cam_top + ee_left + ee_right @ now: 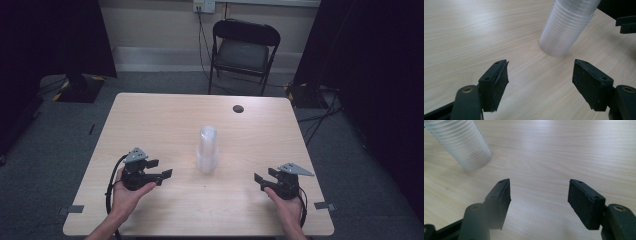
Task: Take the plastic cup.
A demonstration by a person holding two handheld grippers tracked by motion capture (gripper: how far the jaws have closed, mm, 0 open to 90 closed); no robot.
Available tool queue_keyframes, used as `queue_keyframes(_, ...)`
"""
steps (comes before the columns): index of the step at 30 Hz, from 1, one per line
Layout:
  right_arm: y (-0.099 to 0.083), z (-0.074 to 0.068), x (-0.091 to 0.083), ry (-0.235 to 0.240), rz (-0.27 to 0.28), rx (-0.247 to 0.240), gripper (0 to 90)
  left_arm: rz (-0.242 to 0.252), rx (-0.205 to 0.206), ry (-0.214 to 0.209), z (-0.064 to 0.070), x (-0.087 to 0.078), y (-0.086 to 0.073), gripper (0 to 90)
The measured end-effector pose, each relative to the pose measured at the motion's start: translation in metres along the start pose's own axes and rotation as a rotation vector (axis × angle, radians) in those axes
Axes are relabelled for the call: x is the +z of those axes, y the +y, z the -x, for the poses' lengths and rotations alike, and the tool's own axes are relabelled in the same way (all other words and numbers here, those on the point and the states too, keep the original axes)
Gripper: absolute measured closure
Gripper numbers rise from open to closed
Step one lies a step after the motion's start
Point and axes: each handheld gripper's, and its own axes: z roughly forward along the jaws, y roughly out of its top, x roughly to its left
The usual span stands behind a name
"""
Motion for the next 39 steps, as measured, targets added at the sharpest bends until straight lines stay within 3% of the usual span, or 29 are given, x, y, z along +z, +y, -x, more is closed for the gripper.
queue_keyframes(5,0.002,-0.001,0.0,0.001,0.006,-0.025,39.7,0.006,-0.012,-0.011,0.002,0.0,0.001,28.6)
queue_keyframes(10,0.003,-0.002,0.0,0.03,0.003,-0.023,40.5,0.034,-0.022,-0.053,0.01,-0.002,0.003,29.4)
queue_keyframes(14,0.003,-0.002,-0.003,0.034,-0.007,-0.022,40.9,0.04,-0.017,-0.073,0.016,-0.001,0.005,31.2)
queue_keyframes(18,0.006,-0.004,-0.006,0.051,0.004,-0.018,40.8,0.044,0.016,-0.053,0.022,-0.001,0.01,30.2)
queue_keyframes(23,0.005,-0.006,-0.01,0.054,0.01,-0.017,39.7,0.067,0.067,-0.056,0.028,-0.005,0.022,29.6)
queue_keyframes(28,0.006,-0.003,-0.011,0.067,0.015,-0.014,39.2,0.08,0.087,-0.056,0.03,0.0,0.035,23.6)
queue_keyframes(31,0.006,-0.003,-0.01,0.067,0.016,-0.011,38.5,0.089,0.079,-0.068,0.031,0.005,0.044,21.0)
queue_keyframes(32,0.006,-0.003,-0.01,0.075,0.019,-0.011,38.5,0.1,0.054,-0.076,0.031,0.007,0.049,18.8)
queue_keyframes(39,0.006,-0.003,-0.011,0.092,0.033,-0.006,37.6,0.122,0.064,-0.082,0.034,0.013,0.062,21.7)
